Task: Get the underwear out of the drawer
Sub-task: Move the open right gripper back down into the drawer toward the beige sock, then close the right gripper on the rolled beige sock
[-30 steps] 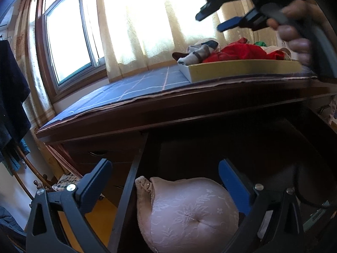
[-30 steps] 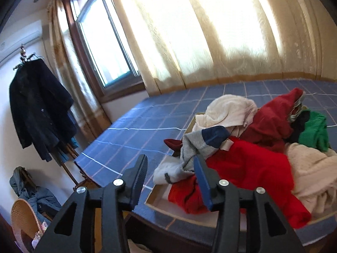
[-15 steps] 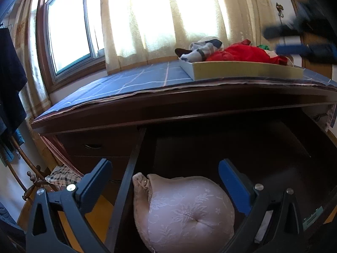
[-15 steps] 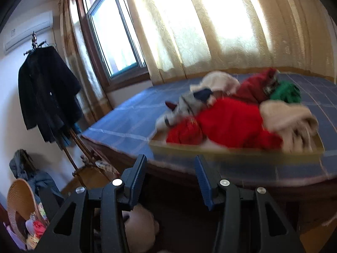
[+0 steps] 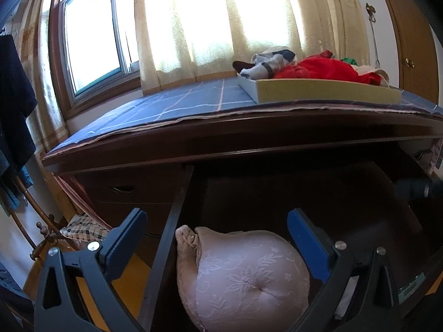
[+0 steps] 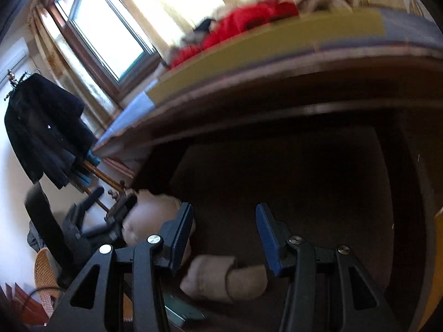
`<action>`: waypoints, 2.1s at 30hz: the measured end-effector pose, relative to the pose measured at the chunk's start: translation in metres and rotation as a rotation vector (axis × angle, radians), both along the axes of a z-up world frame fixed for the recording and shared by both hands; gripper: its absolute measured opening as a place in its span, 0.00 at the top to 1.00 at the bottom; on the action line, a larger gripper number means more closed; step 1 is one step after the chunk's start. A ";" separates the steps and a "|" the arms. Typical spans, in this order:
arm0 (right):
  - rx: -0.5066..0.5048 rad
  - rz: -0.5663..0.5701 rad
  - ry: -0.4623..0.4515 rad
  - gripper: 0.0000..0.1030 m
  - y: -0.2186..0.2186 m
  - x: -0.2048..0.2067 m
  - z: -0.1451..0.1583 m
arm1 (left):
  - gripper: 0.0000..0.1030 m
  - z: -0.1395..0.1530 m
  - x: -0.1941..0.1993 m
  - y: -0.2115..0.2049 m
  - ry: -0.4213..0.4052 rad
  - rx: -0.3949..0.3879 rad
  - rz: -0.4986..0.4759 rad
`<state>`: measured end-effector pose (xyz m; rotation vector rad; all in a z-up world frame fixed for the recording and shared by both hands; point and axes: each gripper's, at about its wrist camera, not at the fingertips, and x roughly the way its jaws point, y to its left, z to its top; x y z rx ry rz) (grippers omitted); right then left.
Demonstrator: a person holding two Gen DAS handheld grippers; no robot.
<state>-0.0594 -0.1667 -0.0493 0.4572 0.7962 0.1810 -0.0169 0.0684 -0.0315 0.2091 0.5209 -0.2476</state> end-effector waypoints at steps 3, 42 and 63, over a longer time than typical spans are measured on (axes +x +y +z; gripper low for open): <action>0.013 0.006 0.038 0.51 0.001 0.000 -0.013 | 0.00 0.000 0.003 0.002 0.028 -0.018 -0.003; 0.130 0.155 0.353 0.51 0.021 0.013 -0.046 | 0.00 0.005 -0.002 0.004 0.050 -0.042 -0.015; 0.030 0.161 0.505 0.29 0.052 0.037 -0.063 | 0.00 0.004 -0.006 0.004 0.029 -0.043 -0.021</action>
